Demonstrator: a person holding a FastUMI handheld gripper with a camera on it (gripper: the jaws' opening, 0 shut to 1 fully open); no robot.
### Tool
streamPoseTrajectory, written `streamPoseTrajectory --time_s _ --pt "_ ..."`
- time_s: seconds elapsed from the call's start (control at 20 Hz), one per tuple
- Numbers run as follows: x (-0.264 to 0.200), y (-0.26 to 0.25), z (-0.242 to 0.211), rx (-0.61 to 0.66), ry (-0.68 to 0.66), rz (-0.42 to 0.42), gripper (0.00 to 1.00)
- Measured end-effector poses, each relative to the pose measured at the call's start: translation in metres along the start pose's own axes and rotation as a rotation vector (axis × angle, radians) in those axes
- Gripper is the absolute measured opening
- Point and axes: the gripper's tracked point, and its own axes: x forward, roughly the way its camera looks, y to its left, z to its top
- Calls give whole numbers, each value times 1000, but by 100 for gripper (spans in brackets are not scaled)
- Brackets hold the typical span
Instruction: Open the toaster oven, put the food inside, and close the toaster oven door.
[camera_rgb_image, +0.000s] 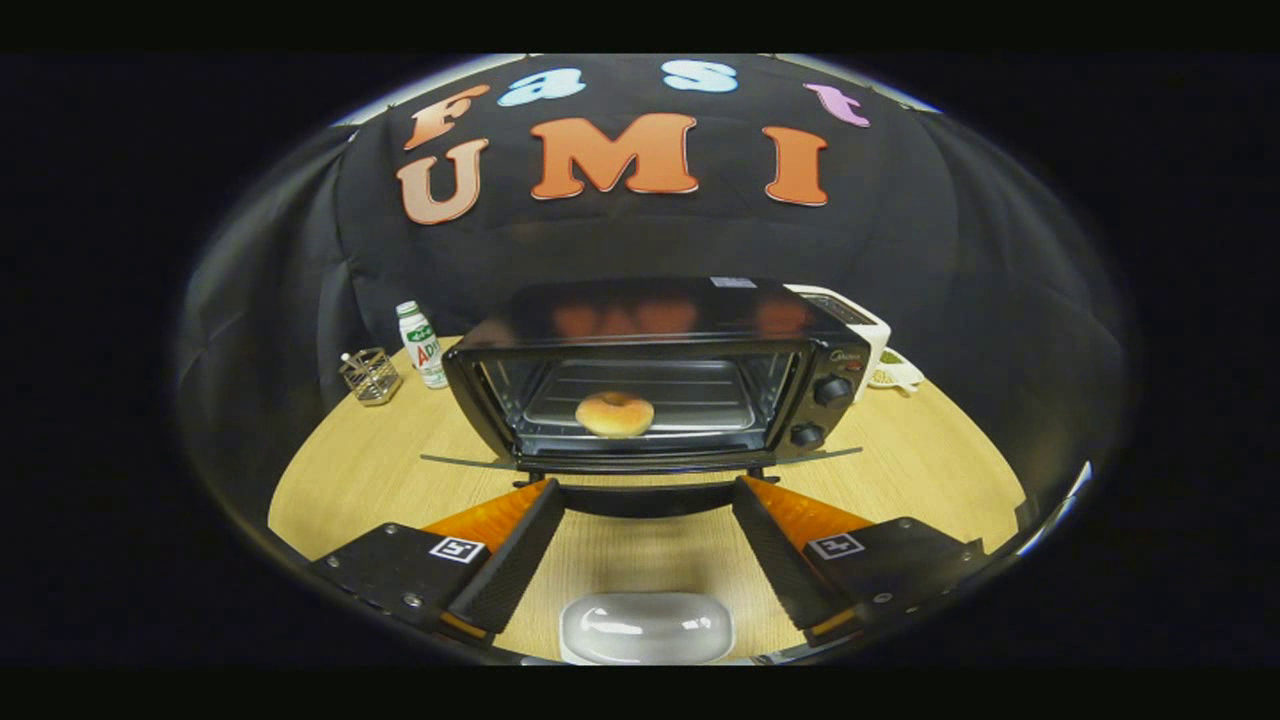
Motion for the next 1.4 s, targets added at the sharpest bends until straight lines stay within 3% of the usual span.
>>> streamPoseTrajectory --time_s 0.4,0.7,1.4 --pt "29 7 32 21 -33 7 100" --pt "26 14 51 29 -58 32 100" --pt "-59 24 186 -10 -292 65 100"
